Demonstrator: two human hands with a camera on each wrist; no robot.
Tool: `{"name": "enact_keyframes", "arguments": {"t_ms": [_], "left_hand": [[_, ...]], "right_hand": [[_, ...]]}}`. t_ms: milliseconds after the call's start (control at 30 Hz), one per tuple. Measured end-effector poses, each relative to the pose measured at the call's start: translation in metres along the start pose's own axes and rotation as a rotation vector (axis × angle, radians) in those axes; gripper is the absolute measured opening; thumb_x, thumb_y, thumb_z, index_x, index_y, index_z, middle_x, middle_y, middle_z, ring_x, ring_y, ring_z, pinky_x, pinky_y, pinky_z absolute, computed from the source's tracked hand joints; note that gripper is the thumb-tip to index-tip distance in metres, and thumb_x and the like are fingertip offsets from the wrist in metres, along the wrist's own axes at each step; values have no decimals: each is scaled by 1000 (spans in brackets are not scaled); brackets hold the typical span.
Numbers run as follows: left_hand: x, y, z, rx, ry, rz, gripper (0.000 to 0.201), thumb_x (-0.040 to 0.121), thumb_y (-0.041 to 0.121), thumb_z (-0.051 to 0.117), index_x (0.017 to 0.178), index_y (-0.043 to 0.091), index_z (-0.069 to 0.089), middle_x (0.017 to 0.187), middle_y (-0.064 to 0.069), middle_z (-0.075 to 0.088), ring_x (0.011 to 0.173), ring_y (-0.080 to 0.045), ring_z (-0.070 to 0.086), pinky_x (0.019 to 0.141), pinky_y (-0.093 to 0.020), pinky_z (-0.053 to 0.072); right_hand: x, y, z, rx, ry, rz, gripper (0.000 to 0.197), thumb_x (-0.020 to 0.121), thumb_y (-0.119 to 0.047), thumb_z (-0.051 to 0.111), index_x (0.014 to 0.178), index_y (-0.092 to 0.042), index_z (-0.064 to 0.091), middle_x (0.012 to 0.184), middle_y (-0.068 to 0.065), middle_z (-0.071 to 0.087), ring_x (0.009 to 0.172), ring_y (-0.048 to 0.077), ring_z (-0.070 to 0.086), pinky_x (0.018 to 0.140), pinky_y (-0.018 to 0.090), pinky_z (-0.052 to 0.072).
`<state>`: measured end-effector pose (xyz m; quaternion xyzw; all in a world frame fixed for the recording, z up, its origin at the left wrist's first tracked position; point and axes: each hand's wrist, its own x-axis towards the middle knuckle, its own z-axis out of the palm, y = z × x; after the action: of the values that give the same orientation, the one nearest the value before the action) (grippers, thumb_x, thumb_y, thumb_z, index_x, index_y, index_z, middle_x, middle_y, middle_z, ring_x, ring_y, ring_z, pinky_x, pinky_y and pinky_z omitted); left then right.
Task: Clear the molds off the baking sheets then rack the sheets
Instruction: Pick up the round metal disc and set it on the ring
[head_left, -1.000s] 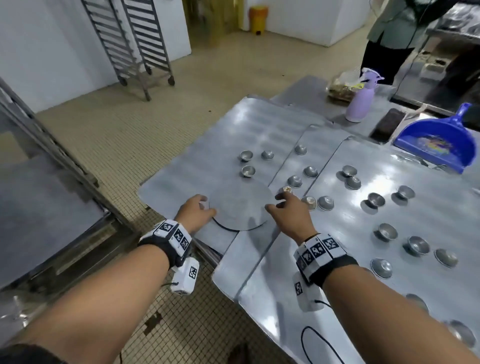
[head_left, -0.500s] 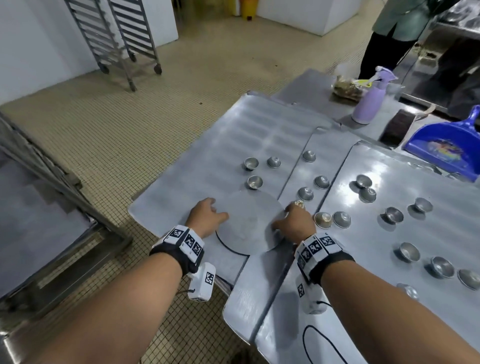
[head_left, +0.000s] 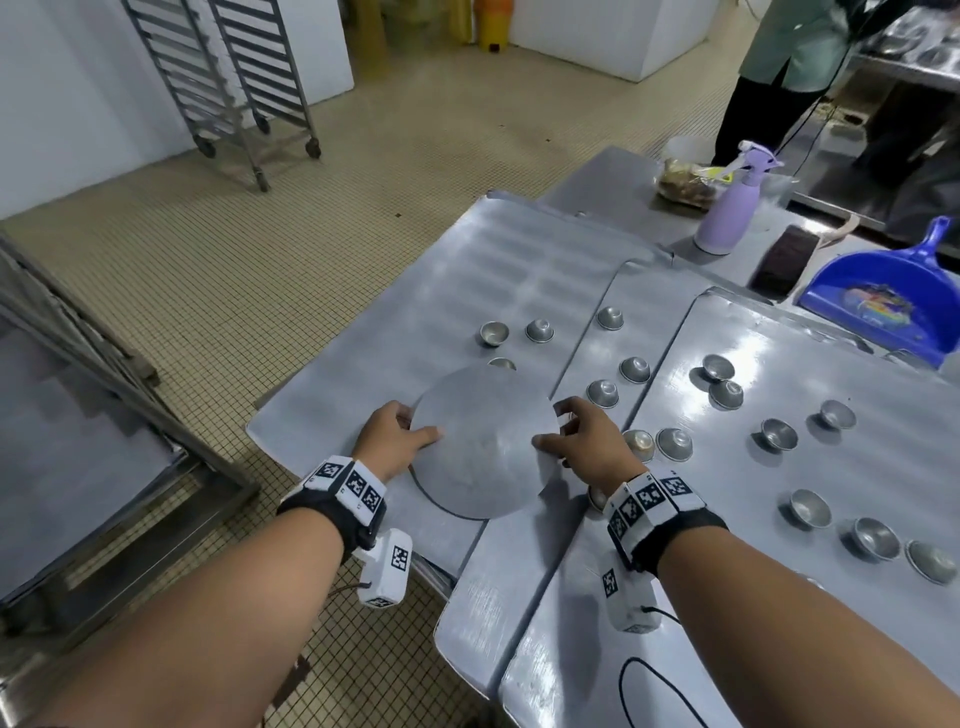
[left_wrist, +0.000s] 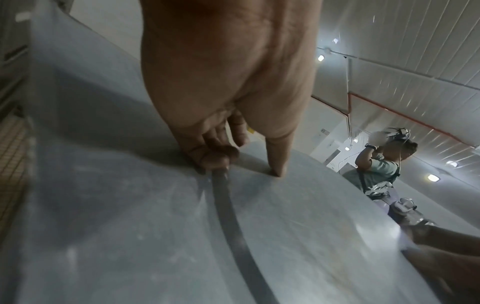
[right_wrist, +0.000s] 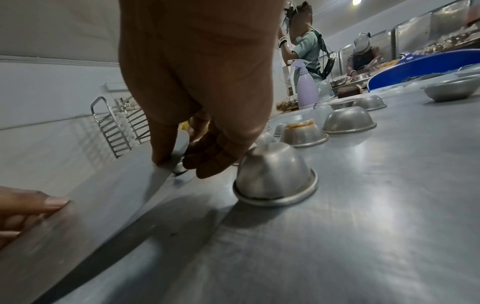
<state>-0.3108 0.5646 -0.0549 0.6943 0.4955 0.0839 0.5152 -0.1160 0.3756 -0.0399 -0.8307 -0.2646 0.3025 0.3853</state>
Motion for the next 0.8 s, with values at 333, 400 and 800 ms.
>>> {"name": "enact_keyframes", "arguments": {"t_ms": [333, 400, 800], "left_hand": [[-25, 29, -23, -275, 101, 163, 16, 89, 11, 74, 96, -2, 67, 75, -12, 57, 56, -20, 45, 46, -23, 41], [-31, 39, -28, -309, 116, 206, 10, 89, 10, 73, 93, 2, 68, 70, -9, 52, 56, -20, 43, 52, -26, 42], [-60, 59, -37, -587, 119, 171, 23, 88, -1, 61, 95, 20, 65, 87, -5, 67, 76, -21, 64, 68, -32, 56]], "right_hand": [[-5, -22, -19, 121, 163, -92, 23, 78, -36, 81, 73, -18, 67, 57, -2, 56, 53, 18, 49, 59, 33, 40], [-11, -31, -23, 253, 162, -104, 18, 80, -30, 81, 77, -17, 69, 56, -1, 58, 52, 20, 49, 56, 32, 40], [-57, -43, -39, 375, 22, -162, 30, 90, 9, 42, 100, -15, 57, 84, 7, 64, 68, 22, 68, 64, 34, 47]]}}
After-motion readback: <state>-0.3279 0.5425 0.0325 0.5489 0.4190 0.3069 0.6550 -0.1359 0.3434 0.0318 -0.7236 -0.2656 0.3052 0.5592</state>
